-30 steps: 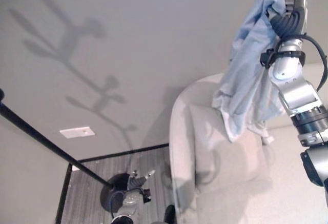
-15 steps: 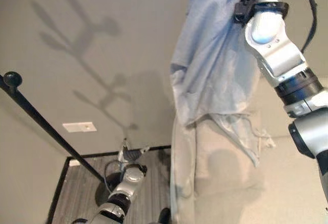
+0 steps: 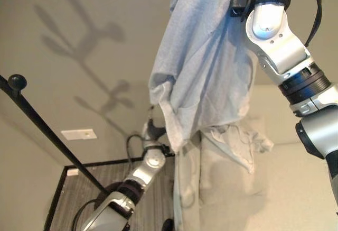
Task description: Hang the clothes on the sofa on the clothes rack.
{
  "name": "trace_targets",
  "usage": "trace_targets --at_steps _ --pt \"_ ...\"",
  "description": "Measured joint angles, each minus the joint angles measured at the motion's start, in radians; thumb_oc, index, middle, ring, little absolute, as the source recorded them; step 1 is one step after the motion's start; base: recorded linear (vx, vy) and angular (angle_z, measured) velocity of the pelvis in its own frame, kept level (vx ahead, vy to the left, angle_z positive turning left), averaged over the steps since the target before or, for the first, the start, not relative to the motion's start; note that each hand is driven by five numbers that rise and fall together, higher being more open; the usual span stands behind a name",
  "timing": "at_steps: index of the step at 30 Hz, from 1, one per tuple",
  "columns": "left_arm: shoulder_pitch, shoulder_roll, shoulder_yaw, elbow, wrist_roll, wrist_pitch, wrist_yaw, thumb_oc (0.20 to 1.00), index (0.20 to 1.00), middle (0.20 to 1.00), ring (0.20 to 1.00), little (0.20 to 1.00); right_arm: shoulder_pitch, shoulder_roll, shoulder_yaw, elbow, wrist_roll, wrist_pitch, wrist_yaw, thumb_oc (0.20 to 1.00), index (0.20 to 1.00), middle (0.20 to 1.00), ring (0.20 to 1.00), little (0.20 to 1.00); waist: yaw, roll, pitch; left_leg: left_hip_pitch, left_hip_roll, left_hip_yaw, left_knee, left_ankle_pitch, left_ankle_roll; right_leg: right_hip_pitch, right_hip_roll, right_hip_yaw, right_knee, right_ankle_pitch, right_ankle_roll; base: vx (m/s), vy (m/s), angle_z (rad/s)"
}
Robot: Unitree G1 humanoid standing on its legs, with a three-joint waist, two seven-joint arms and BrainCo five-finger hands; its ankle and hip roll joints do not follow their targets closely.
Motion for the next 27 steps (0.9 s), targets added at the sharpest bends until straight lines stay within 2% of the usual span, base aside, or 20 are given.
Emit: trace_targets --at_steps 4,6,12,15,21,24,27 --pt "-0.028 -0.04 -0.077 0.0 -0.043 0.0 -0.072 1.0 1.0 1.0 1.0 1.0 0.013 0.026 0.008 -0.063 0.005 -0.006 0.033 0.2 0.2 0.2 0.2 0.2 -0.029 0.009 -0.003 -0.003 0.001 -0.004 0.004 0.0 0.0 -0.004 0.004 -0.001 0.01 -0.006 -0.004 0.0 0.0 0.01" --pt "-0.047 -0.088 -0.124 -0.002 -0.082 -0.002 -0.121 1.0 1.0 1.0 1.0 1.0 0.015 0.033 0.018 -0.089 0.008 -0.009 0.043 0.2 0.2 0.2 0.2 0.2 -0.045 0.018 -0.007 -0.008 0.003 -0.002 0.005 0.002 0.002 -0.016 0.006 0.003 0.022 -0.009 -0.002 -0.01 0.001 -0.03" --pt "-0.061 -0.101 -0.238 -0.08 -0.171 -0.016 -0.229 1.0 1.0 1.0 1.0 1.0 0.047 0.066 0.017 -0.084 0.007 -0.009 0.064 0.2 0.2 0.2 0.2 0.2 -0.052 0.032 -0.009 -0.008 0.004 -0.001 0.008 0.004 0.005 -0.016 0.006 0.005 0.026 -0.011 -0.002 0.0 0.0 -0.01" --pt "-0.062 -0.111 -0.261 -0.081 -0.199 -0.019 -0.251 1.0 1.0 1.0 1.0 1.0 0.056 0.069 0.017 -0.081 0.007 -0.009 0.074 0.2 0.2 0.2 0.2 0.2 -0.056 0.033 -0.008 -0.008 0.004 -0.001 0.009 0.001 0.002 -0.018 0.006 0.006 0.027 -0.011 -0.002 0.0 0.0 0.0" --pt "-0.078 -0.12 -0.333 -0.08 -0.201 -0.019 -0.306 1.0 1.0 1.0 1.0 1.0 0.091 0.132 0.017 -0.075 0.015 -0.011 0.094 0.2 0.2 0.2 0.2 0.2 -0.08 0.042 -0.007 -0.008 0.004 0.003 0.011 0.001 0.002 -0.02 0.004 0.012 0.031 -0.011 -0.002 0.0 0.003 -0.01" --pt "-0.121 -0.164 -0.381 -0.044 -0.199 -0.017 -0.32 1.0 1.0 1.0 1.0 1.0 0.093 0.167 0.039 -0.076 0.044 -0.012 0.121 0.2 0.2 0.2 0.2 0.2 -0.101 0.049 -0.009 -0.012 0.006 0.01 0.011 0.001 0.002 -0.035 0.003 0.022 0.044 -0.014 -0.001 -0.01 0.02 -0.1" --pt "-0.161 -0.21 -0.389 -0.001 -0.198 -0.015 -0.328 1.0 1.0 1.0 1.0 1.0 0.096 0.182 0.05 -0.075 0.051 -0.012 0.132 0.2 0.2 0.2 0.2 0.2 -0.101 0.055 -0.011 -0.012 0.006 0.024 0.011 0.005 0.007 -0.039 0.001 0.033 0.046 -0.013 -0.001 -0.01 0.023 -0.1"
